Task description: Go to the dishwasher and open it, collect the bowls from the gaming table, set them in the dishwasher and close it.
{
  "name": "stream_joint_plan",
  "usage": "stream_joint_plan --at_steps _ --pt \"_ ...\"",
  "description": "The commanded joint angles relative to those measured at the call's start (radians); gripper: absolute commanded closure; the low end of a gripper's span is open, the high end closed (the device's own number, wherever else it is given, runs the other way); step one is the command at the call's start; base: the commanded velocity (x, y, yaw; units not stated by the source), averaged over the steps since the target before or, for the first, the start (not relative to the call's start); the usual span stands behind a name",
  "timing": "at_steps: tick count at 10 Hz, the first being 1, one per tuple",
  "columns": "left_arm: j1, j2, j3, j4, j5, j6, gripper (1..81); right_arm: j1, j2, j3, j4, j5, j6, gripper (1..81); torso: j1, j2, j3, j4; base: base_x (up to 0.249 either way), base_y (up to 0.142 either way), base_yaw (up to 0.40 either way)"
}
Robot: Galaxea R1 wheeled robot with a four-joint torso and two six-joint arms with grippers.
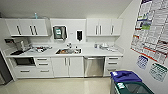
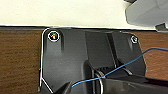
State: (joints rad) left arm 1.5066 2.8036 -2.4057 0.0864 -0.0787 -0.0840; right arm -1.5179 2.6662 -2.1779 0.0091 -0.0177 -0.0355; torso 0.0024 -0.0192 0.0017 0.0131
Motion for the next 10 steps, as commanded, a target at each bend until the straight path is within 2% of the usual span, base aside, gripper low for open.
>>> stream_joint_plan --at_steps 1,10 --pt "-0.053 -0.015 0.008 0.004 0.047 -0.005 1.0 0.052 -0.024 0.014 -0.005 -0.053 0.000 1.0 0.000 0.000 0.000 0.000 0.115 0.000 0.000" --pt "-0.053 -0.016 0.007 0.004 0.047 -0.005 1.0 0.052 -0.018 0.012 -0.006 -0.051 0.000 1.0 0.000 0.000 0.000 0.000 0.110 0.000 0.000"
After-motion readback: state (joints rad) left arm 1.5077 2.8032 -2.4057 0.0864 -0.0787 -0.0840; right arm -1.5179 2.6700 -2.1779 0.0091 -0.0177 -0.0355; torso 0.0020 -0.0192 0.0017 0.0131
